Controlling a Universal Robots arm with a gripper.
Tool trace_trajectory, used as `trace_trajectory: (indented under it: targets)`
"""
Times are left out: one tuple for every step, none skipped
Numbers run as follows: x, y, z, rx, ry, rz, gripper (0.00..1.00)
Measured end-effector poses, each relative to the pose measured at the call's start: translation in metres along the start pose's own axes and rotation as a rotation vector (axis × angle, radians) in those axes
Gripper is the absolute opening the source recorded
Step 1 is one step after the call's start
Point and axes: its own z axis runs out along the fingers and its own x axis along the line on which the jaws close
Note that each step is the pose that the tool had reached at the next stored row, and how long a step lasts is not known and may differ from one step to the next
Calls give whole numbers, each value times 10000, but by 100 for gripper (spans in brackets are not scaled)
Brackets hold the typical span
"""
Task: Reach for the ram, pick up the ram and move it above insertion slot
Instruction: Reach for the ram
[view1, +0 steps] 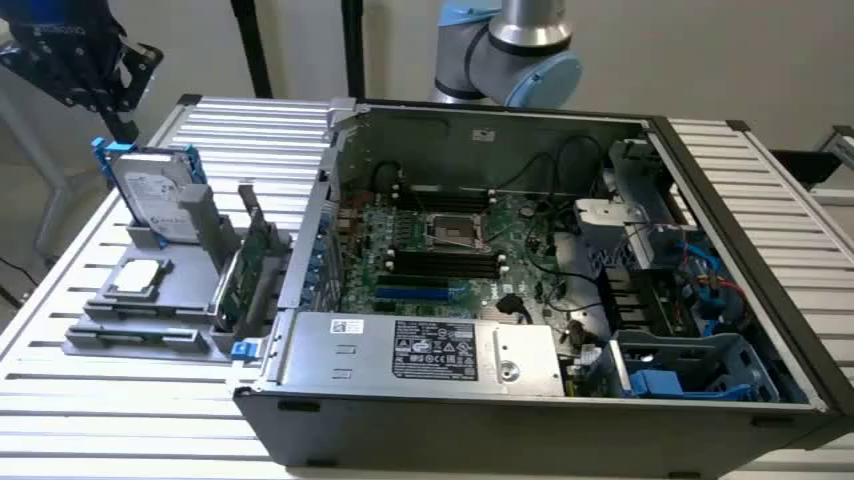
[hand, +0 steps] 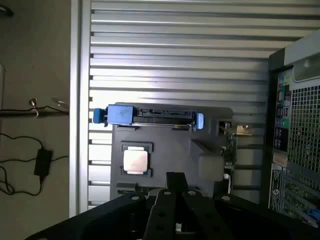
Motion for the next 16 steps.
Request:
trace_trajectory:
  targets:
    - [0,0,0,0,0,0,11]
    - [0,0,0,0,0,0,11]
    - [0,0,0,1,0,1,11]
    - [0,0,0,0,0,0,11]
    - [0,0,0,0,0,0,11]
    - [0,0,0,0,0,0,11]
    - [0,0,0,0,0,0,11]
    - [0,0,0,1,0,0,11]
    - [0,0,0,0,0,1,11]
    - [0,0,0,0,1,0,11]
    - [0,0,0,1,0,0,11]
    - [0,0,0,0,0,0,11]
    - [0,-1,-1,1,1,1,11]
    - [0,-5,-1,1,3,1,11]
    - [1,-13,-1,1,2,0,11]
    - [1,-32,-2,0,0,1,11]
